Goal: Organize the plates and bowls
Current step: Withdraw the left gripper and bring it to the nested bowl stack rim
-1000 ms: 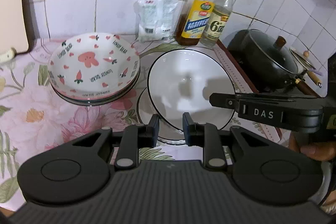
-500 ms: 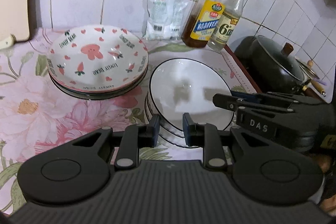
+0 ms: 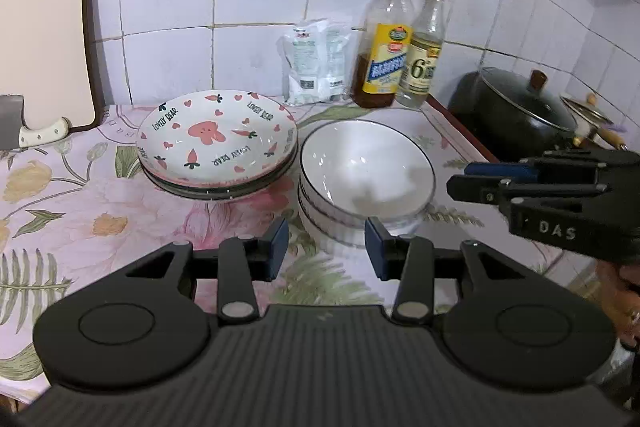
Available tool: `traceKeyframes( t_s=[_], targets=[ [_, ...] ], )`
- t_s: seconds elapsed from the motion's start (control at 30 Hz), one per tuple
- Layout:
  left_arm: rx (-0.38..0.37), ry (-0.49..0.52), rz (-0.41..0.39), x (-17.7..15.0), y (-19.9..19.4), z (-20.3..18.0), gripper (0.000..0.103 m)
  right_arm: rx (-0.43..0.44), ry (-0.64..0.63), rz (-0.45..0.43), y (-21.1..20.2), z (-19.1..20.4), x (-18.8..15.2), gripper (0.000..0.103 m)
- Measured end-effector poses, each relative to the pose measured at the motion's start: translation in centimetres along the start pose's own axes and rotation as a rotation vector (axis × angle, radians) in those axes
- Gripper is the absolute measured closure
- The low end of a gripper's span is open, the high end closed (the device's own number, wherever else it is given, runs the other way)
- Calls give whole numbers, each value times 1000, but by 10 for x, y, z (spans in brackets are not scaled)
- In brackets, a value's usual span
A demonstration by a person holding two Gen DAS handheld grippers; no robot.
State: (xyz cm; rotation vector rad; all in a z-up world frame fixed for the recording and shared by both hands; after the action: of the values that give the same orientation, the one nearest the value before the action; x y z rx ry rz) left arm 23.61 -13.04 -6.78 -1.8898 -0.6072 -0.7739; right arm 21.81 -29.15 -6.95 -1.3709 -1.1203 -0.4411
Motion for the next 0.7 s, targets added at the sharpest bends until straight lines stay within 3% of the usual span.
traceKeyframes(
  t_s=[0.3,0.6,0.7],
  targets=[
    [-40,107,2,-22,-43,-11,62,45,-152,-56,-44,42,-15,67],
    [-102,132,-19,-37,-54,-21,58,93,-146,-129,-49,60,-43,41],
    [-130,116,-27,-37,-43,-23,55,98,-106,-148,-35,57,-53,38]
  ],
)
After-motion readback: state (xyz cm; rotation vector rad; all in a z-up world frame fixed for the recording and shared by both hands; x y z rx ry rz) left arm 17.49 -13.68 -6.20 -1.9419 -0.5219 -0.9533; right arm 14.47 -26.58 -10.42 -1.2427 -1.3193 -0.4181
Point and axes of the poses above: each gripper's, at about its wrist camera, not at the fingertips, and y roughly the way its jaws point, z to its left, x to its top, the point moved 5 cm from there along y, roughly the way its jaws point, and after that the axes turned 14 degrees about -y, right-handed, at the moved point
